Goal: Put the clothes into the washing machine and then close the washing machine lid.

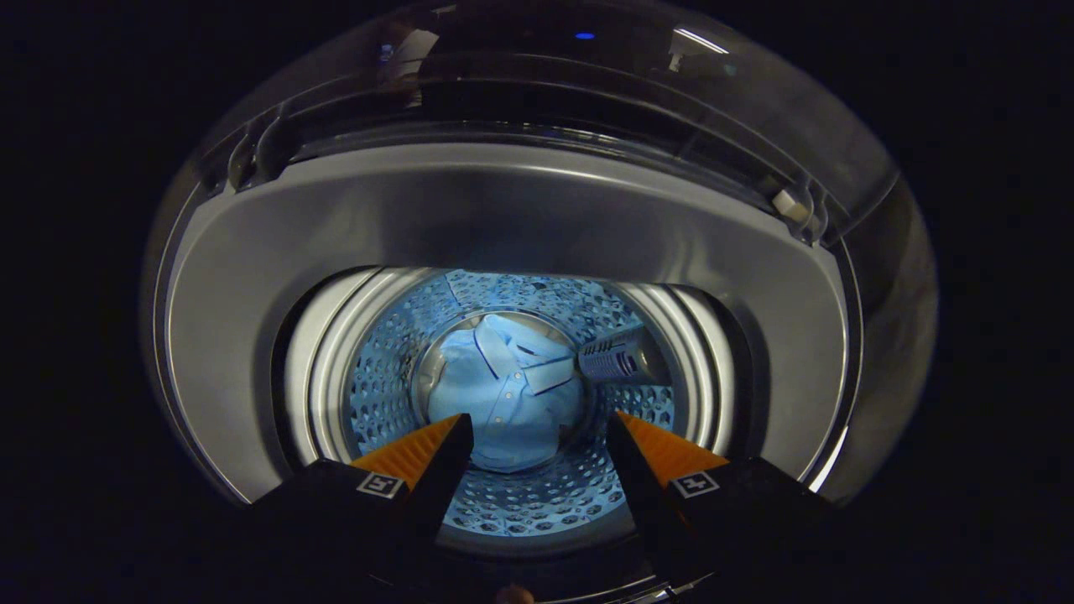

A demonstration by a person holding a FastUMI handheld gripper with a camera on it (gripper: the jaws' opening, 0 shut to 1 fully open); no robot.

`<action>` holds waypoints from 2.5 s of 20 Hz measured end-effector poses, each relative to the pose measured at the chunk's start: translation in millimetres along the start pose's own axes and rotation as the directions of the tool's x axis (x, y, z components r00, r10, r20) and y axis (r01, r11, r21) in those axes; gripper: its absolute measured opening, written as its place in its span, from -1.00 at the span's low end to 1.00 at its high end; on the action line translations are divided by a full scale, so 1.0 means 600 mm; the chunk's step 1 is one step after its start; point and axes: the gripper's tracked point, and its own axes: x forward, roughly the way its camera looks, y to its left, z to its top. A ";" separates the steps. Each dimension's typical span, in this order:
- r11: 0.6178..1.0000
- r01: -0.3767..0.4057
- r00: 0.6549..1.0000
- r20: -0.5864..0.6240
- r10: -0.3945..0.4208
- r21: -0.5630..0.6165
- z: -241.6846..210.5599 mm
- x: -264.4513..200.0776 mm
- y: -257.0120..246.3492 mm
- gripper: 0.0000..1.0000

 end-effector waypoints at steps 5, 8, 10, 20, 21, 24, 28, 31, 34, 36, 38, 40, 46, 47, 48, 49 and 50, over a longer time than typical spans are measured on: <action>1.000 0.006 1.000 0.015 -0.006 0.023 0.003 -0.015 -0.009 0.99; 0.999 -0.007 0.996 0.090 0.002 0.054 0.034 -0.059 -0.020 0.99; 0.997 0.002 0.988 0.152 -0.013 0.073 0.059 -0.103 -0.034 0.99; 0.982 -0.007 0.855 0.510 -0.092 0.190 0.243 -0.414 -0.127 0.98; 0.981 -0.015 0.840 0.534 -0.093 0.195 0.260 -0.439 -0.134 0.98; 0.978 -0.039 0.800 0.592 -0.092 0.205 0.313 -0.504 -0.152 0.98; 0.979 -0.063 0.766 0.638 -0.077 0.194 0.381 -0.535 -0.157 0.97; 0.979 -0.099 0.790 0.613 -0.033 0.180 0.430 -0.496 -0.140 0.98; 0.980 -0.119 0.802 0.597 0.000 0.160 0.458 -0.458 -0.125 0.98; 0.983 -0.106 0.820 0.572 0.000 0.152 0.459 -0.437 -0.124 0.98; 0.982 -0.110 0.819 0.574 0.002 0.153 0.456 -0.435 -0.125 0.98; 0.980 -0.120 0.815 0.579 0.007 0.156 0.456 -0.433 -0.124 0.95; 0.982 -0.104 0.815 0.579 -0.006 0.156 0.454 -0.429 -0.118 0.97; 0.983 -0.102 0.813 0.582 -0.006 0.154 0.452 -0.432 -0.119 0.97; 0.982 -0.104 0.808 0.589 -0.009 0.157 0.450 -0.432 -0.118 0.97; 0.981 -0.106 0.802 0.597 -0.011 0.161 0.443 -0.438 -0.117 0.97; 0.982 -0.106 0.798 0.602 -0.011 0.158 0.432 -0.442 -0.117 0.97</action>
